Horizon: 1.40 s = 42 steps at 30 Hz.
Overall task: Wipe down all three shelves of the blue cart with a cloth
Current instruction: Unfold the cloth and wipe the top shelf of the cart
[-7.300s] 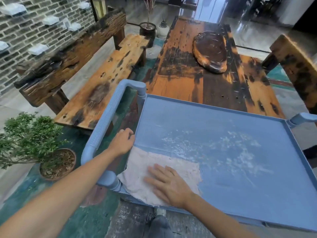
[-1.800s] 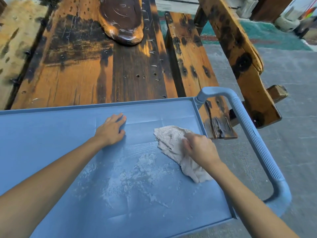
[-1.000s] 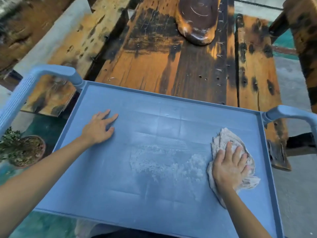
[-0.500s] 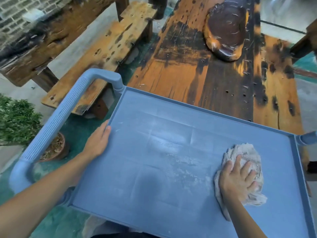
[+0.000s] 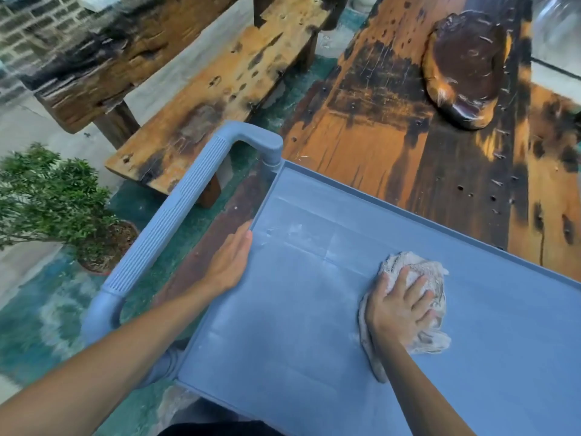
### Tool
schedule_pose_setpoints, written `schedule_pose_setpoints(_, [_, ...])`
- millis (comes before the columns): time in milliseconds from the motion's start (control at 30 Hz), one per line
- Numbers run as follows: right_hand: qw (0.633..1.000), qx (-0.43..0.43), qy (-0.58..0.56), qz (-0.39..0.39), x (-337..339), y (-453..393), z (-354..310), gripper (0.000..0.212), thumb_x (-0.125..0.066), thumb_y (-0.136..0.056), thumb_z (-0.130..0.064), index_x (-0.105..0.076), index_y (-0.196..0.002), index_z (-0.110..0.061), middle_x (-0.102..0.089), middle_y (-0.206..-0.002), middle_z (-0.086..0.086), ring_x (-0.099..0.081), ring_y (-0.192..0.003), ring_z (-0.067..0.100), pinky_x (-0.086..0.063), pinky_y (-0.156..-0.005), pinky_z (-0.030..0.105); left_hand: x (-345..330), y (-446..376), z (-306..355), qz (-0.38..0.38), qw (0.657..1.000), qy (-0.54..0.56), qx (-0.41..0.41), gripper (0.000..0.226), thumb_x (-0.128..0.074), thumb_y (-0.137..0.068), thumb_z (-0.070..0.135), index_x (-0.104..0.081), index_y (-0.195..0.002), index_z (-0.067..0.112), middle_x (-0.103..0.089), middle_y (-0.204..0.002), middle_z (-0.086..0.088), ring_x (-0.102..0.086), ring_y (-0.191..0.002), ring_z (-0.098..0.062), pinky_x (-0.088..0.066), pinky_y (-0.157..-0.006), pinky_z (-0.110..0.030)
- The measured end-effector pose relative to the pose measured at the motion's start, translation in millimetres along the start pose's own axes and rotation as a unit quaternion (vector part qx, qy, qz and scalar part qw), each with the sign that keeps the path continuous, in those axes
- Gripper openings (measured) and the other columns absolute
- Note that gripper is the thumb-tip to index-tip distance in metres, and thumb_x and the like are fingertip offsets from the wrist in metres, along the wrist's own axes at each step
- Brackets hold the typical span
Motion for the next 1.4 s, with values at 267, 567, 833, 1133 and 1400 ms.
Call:
schedule_pose_setpoints(267, [0.992, 0.117, 0.03, -0.026, -28.4, 16.8, -106.8, 0.075, 0.003, -0.092, -0.073, -0.002, -0.161, -0.042, 0.008, -0.172, -0.005, 0.01, -0.158, 0.022, 0.014, -0.122, 0.046, -3.2, -1.9, 3.0, -0.008, 1.0, 0.012, 0.011, 0.051, -0.013, -0.107, 0.046, -0.027, -0.155, 0.038, -0.033, -0.16, 0.015, -0.027, -0.149, -0.015, -0.021, -0.122, -0.04])
schedule_pose_setpoints(567, [0.935, 0.345, 0.056, -0.066, -68.1, 68.2, -240.6, 0.069, -0.005, -0.094, -0.071, -0.01, -0.159, -0.048, 0.003, -0.171, -0.012, 0.009, -0.158, 0.019, 0.015, -0.123, 0.043, 0.0, -1.0, 3.1, -0.019, 0.999, -0.017, 0.027, 0.053, -0.004, -0.103, 0.052, -0.02, -0.153, 0.047, -0.044, -0.153, 0.004, -0.04, -0.141, -0.02, -0.031, -0.116, -0.048])
schedule_pose_setpoints(833, [0.862, 0.487, 0.038, -0.136, -70.8, 93.1, -257.0, 0.061, -0.022, -0.095, -0.046, -0.039, -0.153, -0.037, -0.014, -0.17, -0.014, 0.004, -0.159, 0.017, 0.009, -0.125, 0.049, -0.6, -2.4, 2.1, -0.013, 0.999, -0.019, 0.028, 0.055, -0.002, -0.102, 0.054, -0.023, -0.151, 0.046, -0.046, -0.15, -0.002, -0.042, -0.139, -0.024, -0.032, -0.115, -0.05])
schedule_pose_setpoints(1133, [0.789, 0.585, 0.046, -0.179, -58.5, 170.7, -233.2, 0.045, -0.045, -0.076, -0.016, -0.065, -0.115, -0.027, -0.049, -0.151, -0.017, -0.024, -0.155, 0.018, 0.013, -0.117, 0.055, 0.2, -6.8, -1.0, -0.015, 0.999, -0.018, 0.042, 0.061, -0.004, -0.103, 0.053, -0.03, -0.154, 0.031, -0.038, -0.158, 0.001, -0.033, -0.147, -0.019, -0.028, -0.118, -0.047])
schedule_pose_setpoints(1400, [0.797, 0.562, 0.02, -0.221, -40.7, 220.3, -165.1, 0.018, -0.048, -0.087, -0.022, -0.063, -0.079, -0.016, -0.074, -0.101, -0.007, -0.037, -0.148, 0.005, 0.001, -0.124, 0.051, 3.7, -2.4, 8.8, 0.005, 0.996, -0.087, 0.012, 0.057, -0.008, -0.105, 0.047, -0.046, -0.122, 0.009, -0.053, -0.128, -0.02, -0.05, -0.122, -0.036, -0.038, -0.106, -0.052])
Point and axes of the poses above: each hand's wrist, its own y-axis away from the middle knuckle, its own x-axis out of the back of the hand, z = x × y, the point moved 10 cm from there along -y, towards the middle knuckle
